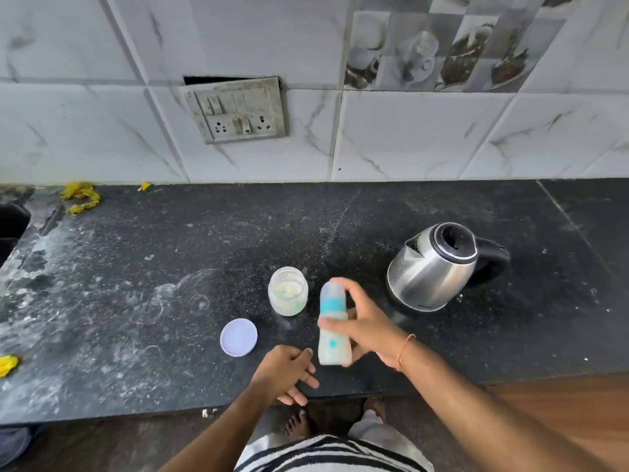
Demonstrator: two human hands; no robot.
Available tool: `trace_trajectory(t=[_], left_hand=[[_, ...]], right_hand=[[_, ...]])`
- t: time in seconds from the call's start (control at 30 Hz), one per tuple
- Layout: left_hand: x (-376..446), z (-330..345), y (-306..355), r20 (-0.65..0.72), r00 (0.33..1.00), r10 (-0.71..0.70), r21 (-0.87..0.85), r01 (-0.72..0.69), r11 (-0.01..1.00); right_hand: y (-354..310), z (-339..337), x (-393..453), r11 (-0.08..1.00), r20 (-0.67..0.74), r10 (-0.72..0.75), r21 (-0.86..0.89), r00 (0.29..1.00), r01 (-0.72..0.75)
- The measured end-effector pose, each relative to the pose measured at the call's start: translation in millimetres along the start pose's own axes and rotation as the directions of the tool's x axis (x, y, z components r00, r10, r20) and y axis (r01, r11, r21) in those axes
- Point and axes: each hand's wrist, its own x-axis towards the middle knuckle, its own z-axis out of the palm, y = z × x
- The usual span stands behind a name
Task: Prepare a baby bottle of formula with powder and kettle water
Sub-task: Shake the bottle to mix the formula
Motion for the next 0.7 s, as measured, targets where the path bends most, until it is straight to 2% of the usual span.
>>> trace_trajectory(t=[0.03,0.07,0.13,0.17,0.2,0.23,0.27,0.3,0.33,0.4,0.43,0.5,0.53,0.6,0.67,0.7], left_hand=[[1,-2,1,0.006,1.000,-0.004,-0.003,0.004,1.000],[3,-5,3,0.010,1.000,-0.012,-0.006,0.012,1.000],[6,-5,7,0.017,0.999,-0.037,-0.012,0.037,0.999],[8,-5,8,0.021,0.999,-0.048,-0.016,0.048,0.999],[8,-5,8,0.024,0.998,-0.058,-0.020,0.058,0.998],[8,-4,7,0.026,0.998,-0.063,-0.021,0.064,0.998],[10,-5,6,0.026,0.998,-0.064,-0.021,0.065,0.998],[10,-6,6,0.024,0.998,-0.065,-0.019,0.066,0.998],[11,-7,7,0.021,0.998,-0.066,-0.014,0.066,0.998],[12,-4,8,0.013,0.998,-0.061,-0.012,0.061,0.998],[12,-3,7,0.005,0.998,-0.058,-0.012,0.058,0.998],[11,-2,6,-0.001,0.998,-0.057,-0.011,0.057,0.998],[11,-3,5,0.004,0.998,-0.057,-0.011,0.057,0.998],[12,-6,7,0.012,0.998,-0.062,-0.005,0.062,0.998],[13,-5,9,0.014,0.998,-0.057,0.013,0.056,0.998],[14,-3,8,0.009,0.998,-0.055,0.012,0.055,0.998]], right_hand=[[0,2,0,0.998,0.002,-0.006,-0.063,1.000,0.006],[2,1,5,0.995,-0.078,-0.094,-0.041,0.993,0.091],[-2,-6,16,0.973,-0.244,-0.129,0.155,0.961,0.170],[-7,-6,18,0.980,-0.252,-0.118,0.126,0.960,0.154],[-12,1,15,0.983,-0.169,-0.076,0.149,0.983,0.102],[-15,3,11,0.975,-0.062,0.044,0.221,0.997,-0.029],[-13,1,12,0.985,-0.042,0.068,0.160,0.997,-0.060],[-14,3,14,0.997,-0.070,0.017,0.077,0.997,-0.012],[-12,1,18,0.990,-0.171,-0.138,-0.013,0.975,0.138],[-16,-7,26,0.980,-0.264,-0.142,0.099,0.954,0.173],[-20,-6,24,0.986,-0.200,-0.131,0.077,0.971,0.149],[-20,-1,16,0.992,-0.009,0.063,0.115,0.998,-0.062],[-18,-1,17,0.994,0.005,0.099,0.051,0.995,-0.099],[-15,-1,23,0.995,-0.107,-0.098,-0.018,0.989,0.097],[-18,-5,31,0.993,-0.175,-0.079,0.074,0.981,0.094],[-23,1,28,0.994,-0.093,-0.044,0.092,0.995,0.053]])
